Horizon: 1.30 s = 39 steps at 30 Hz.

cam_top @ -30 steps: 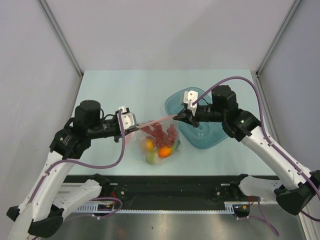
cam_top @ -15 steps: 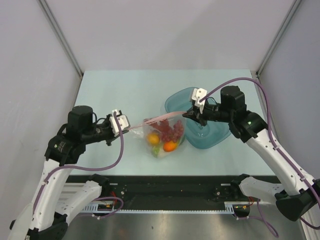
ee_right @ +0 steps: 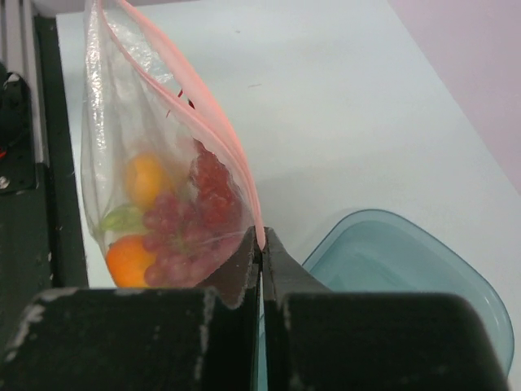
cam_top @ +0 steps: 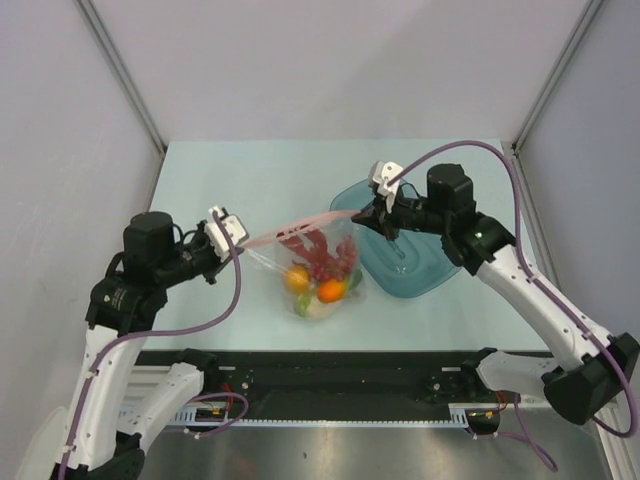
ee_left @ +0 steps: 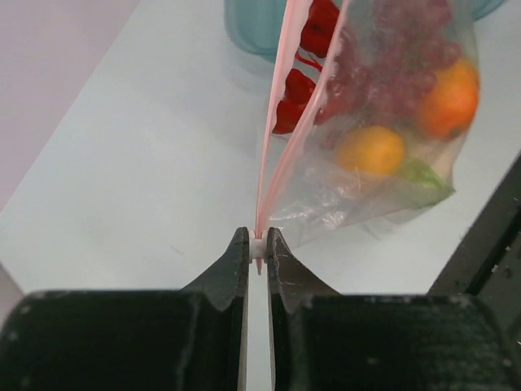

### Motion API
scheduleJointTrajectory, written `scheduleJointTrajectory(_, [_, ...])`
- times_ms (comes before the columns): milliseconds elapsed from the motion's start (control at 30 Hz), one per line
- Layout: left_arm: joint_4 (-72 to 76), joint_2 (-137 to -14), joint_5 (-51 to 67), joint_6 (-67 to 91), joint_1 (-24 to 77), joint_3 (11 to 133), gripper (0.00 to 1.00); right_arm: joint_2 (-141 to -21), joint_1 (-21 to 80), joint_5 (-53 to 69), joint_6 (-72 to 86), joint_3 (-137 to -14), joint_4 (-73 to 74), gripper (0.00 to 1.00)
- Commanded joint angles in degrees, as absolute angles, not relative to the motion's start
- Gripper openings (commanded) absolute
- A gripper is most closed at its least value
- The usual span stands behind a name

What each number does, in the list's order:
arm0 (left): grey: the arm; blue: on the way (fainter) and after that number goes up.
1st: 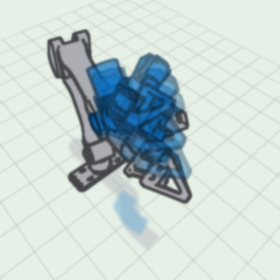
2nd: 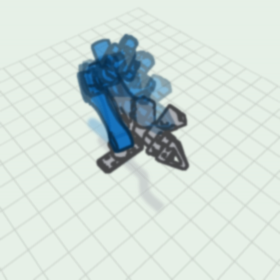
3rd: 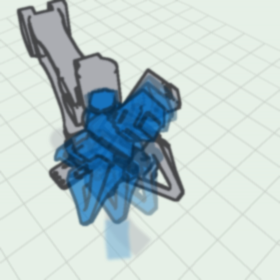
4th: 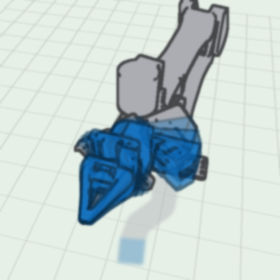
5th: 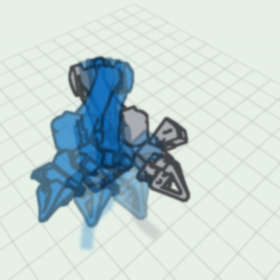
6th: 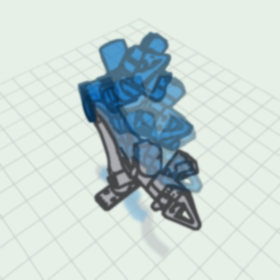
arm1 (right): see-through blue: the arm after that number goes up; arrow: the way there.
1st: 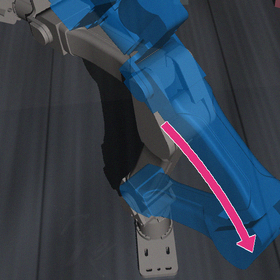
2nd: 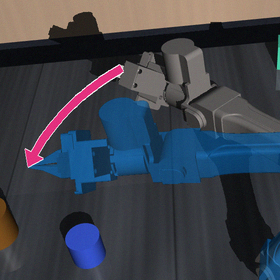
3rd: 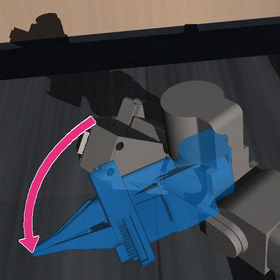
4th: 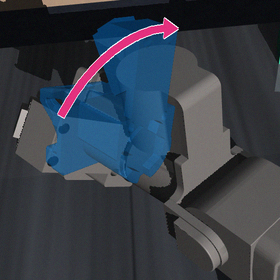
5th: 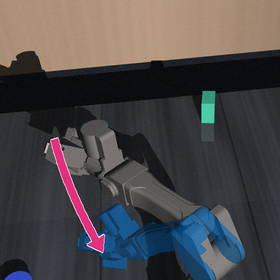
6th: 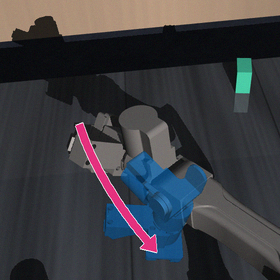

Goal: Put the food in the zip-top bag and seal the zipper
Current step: Zip the zipper food storage bag at the center of the board.

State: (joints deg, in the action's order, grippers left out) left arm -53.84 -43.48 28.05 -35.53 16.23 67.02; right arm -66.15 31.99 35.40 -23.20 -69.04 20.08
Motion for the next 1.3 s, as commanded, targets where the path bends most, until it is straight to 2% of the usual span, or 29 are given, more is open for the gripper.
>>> scheduleJointTrajectory(0, [-44.05,-46.21,19.78,-28.58,11.61,67.23,0.00,-71.44,34.01,29.45,-15.65,-69.78,0.49,0.00])
scheduleJointTrajectory(233, [-31.48,-55.62,16.79,-24.17,3.26,72.84,0.00,-86.56,34.02,22.95,-13.62,-74.87,-19.30,0.00])
scheduleJointTrajectory(333, [-29.01,-59.93,16.87,-24.43,0.18,76.62,0.00,-91.13,33.05,22.59,-13.62,-79.97,-23.10,0.00])
scheduleJointTrajectory(500, [-27.77,-61.96,21.95,-25.75,-6.41,78.31,0.00,-93.95,33.75,26.45,-16.43,-85.69,-21.28,0.00])
scheduleJointTrajectory(600, [-30.83,-60.48,27.39,-28.38,-6.68,75.42,0.00,-94.39,34.62,29.34,-18.71,-85.61,-16.89,0.00])
scheduleJointTrajectory(667, [-33.47,-57.49,30.74,-33.19,-6.68,69.98,0.00,-94.66,35.24,35.22,-22.65,-84.99,-8.21,0.00])
scheduleJointTrajectory(700, [-37.66,-56.35,32.50,-35.48,-6.68,67.87,0.00,-94.83,36.03,37.16,-29.98,-84.64,-3.82,0.00])
scheduleJointTrajectory(733, [-39.36,-53.99,34.87,-37.16,-6.68,63.07,0.00,-95.10,37.78,38.92,-33.28,-83.33,6.05,0.00])
scheduleJointTrajectory(867, [-48.93,-48.54,37.87,-48.66,-6.59,50.65,0.00,-98.25,42.18,39.55,-48.32,-77.37,24.41,0.00])
scheduleJointTrajectory(1000, [-55.36,-42.55,39.73,-54.22,-6.59,40.81,0.01,-96.08,43.68,38.23,-50.19,-68.75,26.11,0.00])
scheduleJointTrajectory(1167, [-57.31,-35.61,38.59,-57.05,-6.50,37.18,0.02,-93.34,45.44,37.80,-49.31,-64.17,26.10,0.00])
scheduleJointTrajectory(1267, [-59.14,-35.86,39.64,-58.35,-6.50,37.62,0.02,-92.55,45.53,37.27,-49.22,-63.46,26.10,0.00])
